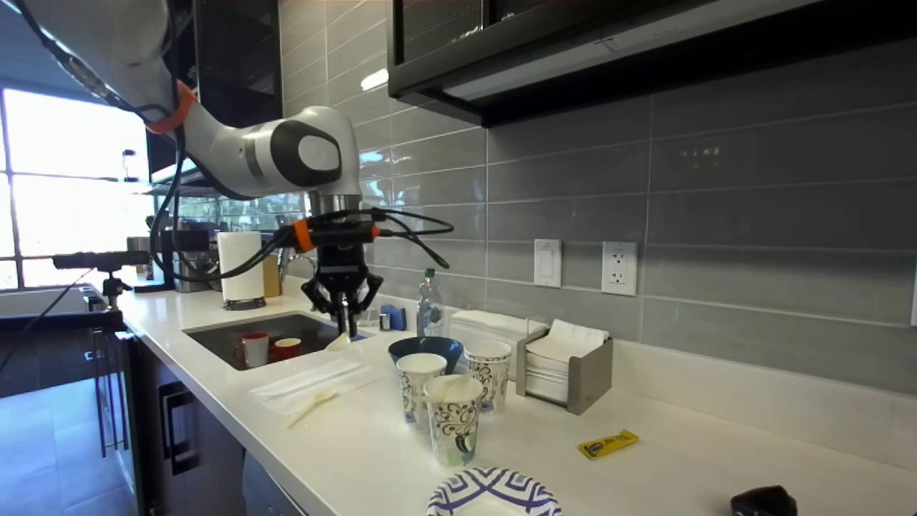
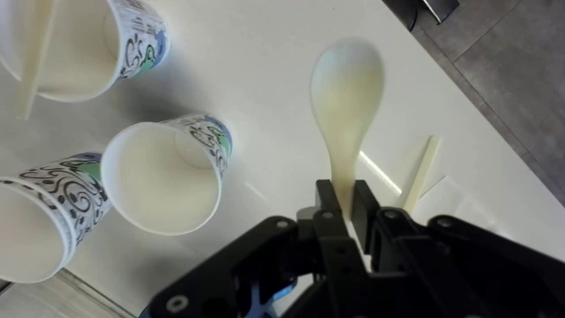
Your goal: Pick up the plastic spoon from the paper cup on the right and put it on the kitchen counter, pick up the plastic spoon from the paper cup on the left and put it on the paper cup on the right, pick up the plastic spoon on the kitchen counter and put it on the paper cup to the left
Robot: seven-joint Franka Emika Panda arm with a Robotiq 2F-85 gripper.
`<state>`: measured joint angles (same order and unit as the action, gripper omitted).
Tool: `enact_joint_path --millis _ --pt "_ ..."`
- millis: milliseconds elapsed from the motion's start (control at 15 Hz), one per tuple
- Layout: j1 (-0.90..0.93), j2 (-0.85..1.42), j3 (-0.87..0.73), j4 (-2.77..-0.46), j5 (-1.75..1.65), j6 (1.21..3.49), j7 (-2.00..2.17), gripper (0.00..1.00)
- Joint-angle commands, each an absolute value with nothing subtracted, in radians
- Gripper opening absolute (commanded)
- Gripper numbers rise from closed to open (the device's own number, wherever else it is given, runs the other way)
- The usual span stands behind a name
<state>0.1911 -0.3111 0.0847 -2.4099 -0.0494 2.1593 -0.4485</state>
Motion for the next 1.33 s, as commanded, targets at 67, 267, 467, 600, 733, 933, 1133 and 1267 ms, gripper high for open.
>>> enact_joint_path --millis 67,267,467,600,733,933,1133,1267 --pt "0.143 -0.273 0.053 -2.343 -0.078 2.166 -0.425 0.03" --pt "0.114 -0.239 0.035 -2.318 -0.074 2.178 -0.409 0.03" --pt "0.102 -0.194 0.028 -2.291 -0.060 2.199 -0.400 0.03" --pt "0.101 -0.164 0.027 -2.275 -0.047 2.218 -0.395 0.03" --pt "0.099 -0.136 0.029 -2.261 -0.040 2.225 -0.381 0.03" --pt "0.092 -0.099 0.029 -2.244 -0.034 2.237 -0.333 0.03" --pt "0.085 -0.073 0.030 -2.232 -0.033 2.239 -0.292 0.03" --pt "0.081 -0.061 0.029 -2.227 -0.019 2.246 -0.275 0.03"
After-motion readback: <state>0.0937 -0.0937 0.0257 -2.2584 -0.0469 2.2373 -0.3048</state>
